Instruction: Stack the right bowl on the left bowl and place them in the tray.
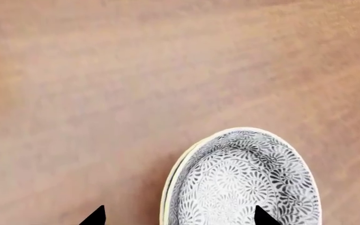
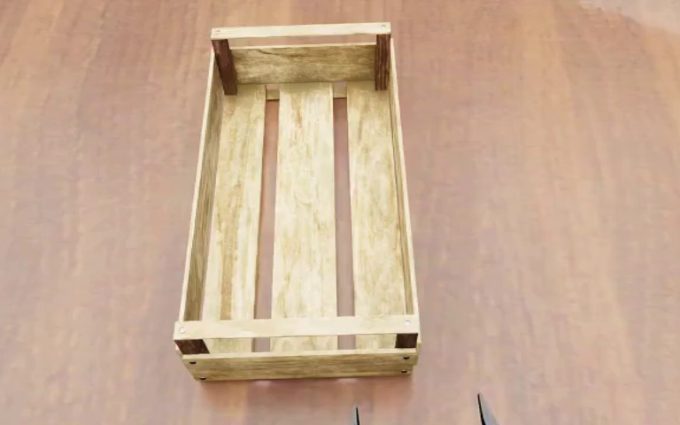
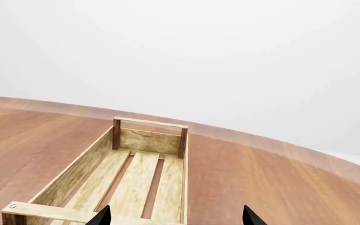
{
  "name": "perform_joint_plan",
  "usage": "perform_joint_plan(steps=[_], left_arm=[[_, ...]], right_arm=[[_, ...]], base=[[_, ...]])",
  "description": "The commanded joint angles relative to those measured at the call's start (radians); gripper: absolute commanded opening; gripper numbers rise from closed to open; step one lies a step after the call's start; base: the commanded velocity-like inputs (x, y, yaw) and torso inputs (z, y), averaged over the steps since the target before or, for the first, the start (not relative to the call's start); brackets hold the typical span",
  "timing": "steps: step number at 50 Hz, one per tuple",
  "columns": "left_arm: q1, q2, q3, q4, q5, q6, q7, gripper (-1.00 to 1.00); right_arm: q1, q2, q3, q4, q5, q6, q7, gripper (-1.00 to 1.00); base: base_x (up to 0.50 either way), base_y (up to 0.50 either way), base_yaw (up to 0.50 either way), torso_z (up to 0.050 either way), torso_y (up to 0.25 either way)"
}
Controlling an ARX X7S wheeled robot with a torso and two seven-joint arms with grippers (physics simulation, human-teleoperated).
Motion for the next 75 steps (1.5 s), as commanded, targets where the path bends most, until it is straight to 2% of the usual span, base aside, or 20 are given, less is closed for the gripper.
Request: perform_joint_plan(steps=[1, 56, 57, 75], left_arm=[[-0.004, 0.020, -0.010, -0.010, 0.026, 0.026, 0.027, 1.00], [-0.041, 0.021, 0.045, -0.091, 0.081, 0.064, 0.075, 1.00], [-0.042, 0.021, 0.046, -0.093, 0.081, 0.065, 0.076, -1.00], [-0.042, 0.020, 0.053, -0.099, 0.089, 0.074, 0.092, -1.00]], right_arm=[[0.003, -0.016, 0.022, 0.004, -0.013, -0.004, -0.018, 1.00], [0.006, -0.011, 0.007, 0.008, -0.014, 0.001, -0.010, 1.00], [0.006, -0.011, 0.006, 0.009, -0.014, 0.000, -0.010, 1.00], [0.008, -0.010, -0.001, 0.007, -0.020, 0.007, -0.009, 1.00]], base=[[0.00, 0.00, 0.00, 0.000, 0.000], [0.00, 0.00, 0.00, 0.000, 0.000], [0.00, 0.00, 0.00, 0.000, 0.000], [0.00, 0.00, 0.00, 0.000, 0.000]])
